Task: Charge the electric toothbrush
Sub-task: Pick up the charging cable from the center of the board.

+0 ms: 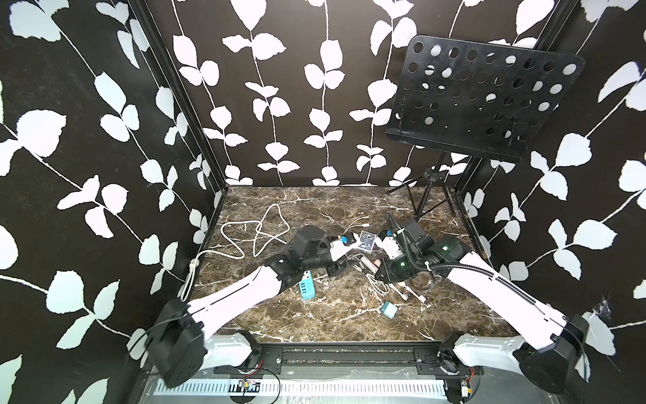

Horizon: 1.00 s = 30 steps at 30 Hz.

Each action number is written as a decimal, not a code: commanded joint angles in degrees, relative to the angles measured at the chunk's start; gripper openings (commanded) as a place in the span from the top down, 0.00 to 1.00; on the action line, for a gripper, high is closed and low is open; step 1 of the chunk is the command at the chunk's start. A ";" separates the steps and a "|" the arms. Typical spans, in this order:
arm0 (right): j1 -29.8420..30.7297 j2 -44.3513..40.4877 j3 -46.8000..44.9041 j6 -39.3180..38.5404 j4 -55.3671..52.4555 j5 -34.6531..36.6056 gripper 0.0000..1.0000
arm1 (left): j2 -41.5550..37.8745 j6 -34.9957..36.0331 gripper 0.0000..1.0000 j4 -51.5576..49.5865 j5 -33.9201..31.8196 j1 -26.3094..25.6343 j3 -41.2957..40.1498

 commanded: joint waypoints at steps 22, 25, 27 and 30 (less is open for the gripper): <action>-7.96 1.57 4.38 -5.00 -4.79 -11.33 1.00 | 13.00 13.37 0.72 9.41 14.74 -1.99 7.16; -8.54 1.57 4.63 -4.84 -4.21 -11.23 1.00 | 12.66 13.48 0.83 8.09 15.10 -1.99 7.22; -8.81 1.60 4.92 -4.34 -3.40 -11.31 1.00 | 12.24 13.35 0.91 6.88 15.16 -1.99 7.18; -9.14 1.77 5.45 -4.44 -3.12 -10.02 0.99 | 11.31 11.71 1.00 5.82 12.45 -2.01 6.59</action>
